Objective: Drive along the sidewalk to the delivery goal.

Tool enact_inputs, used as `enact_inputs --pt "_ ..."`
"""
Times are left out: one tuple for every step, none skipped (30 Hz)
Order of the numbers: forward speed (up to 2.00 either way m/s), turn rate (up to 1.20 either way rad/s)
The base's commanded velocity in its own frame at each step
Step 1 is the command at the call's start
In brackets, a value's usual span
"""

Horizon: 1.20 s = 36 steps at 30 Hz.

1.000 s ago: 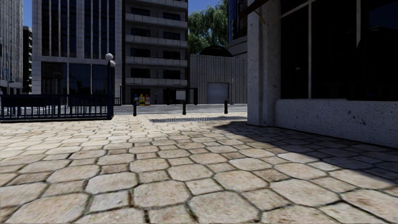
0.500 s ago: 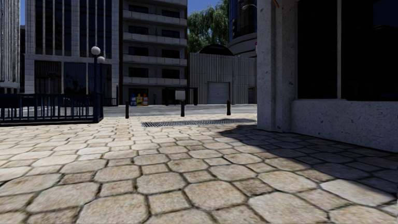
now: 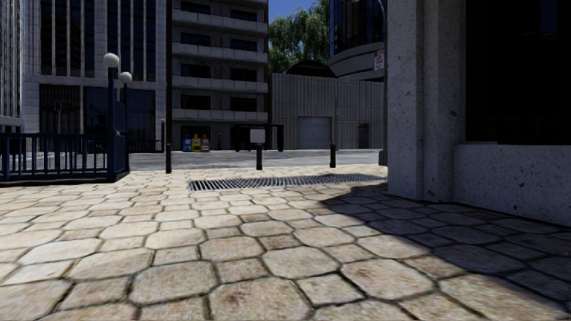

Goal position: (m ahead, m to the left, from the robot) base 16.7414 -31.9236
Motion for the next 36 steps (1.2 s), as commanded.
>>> enact_inputs --pt "2.00 0.00" --pt "2.00 0.00" --pt "2.00 0.00" --pt "2.00 0.00" --pt "2.00 0.00" --pt "2.00 0.00" --pt "2.00 0.00" --pt "2.00 0.00" --pt "2.00 0.00" --pt "2.00 0.00" --pt "2.00 0.00" --pt "2.00 0.00" --pt "2.00 0.00" --pt "2.00 0.00" --pt "2.00 0.00" --pt "2.00 0.00" --pt "2.00 0.00" --pt "2.00 0.00" --pt "2.00 0.00" --pt "2.00 0.00" --pt "2.00 0.00" --pt "2.00 0.00" --pt "2.00 0.00" --pt "2.00 0.00" --pt "2.00 0.00" --pt "2.00 0.00" --pt "2.00 0.00" --pt "2.00 0.00" --pt "2.00 0.00" --pt "2.00 0.00" --pt "2.00 0.00" --pt "2.00 0.00" --pt "2.00 0.00" --pt "2.00 0.00" --pt "2.00 -0.01" --pt "2.00 -0.04"
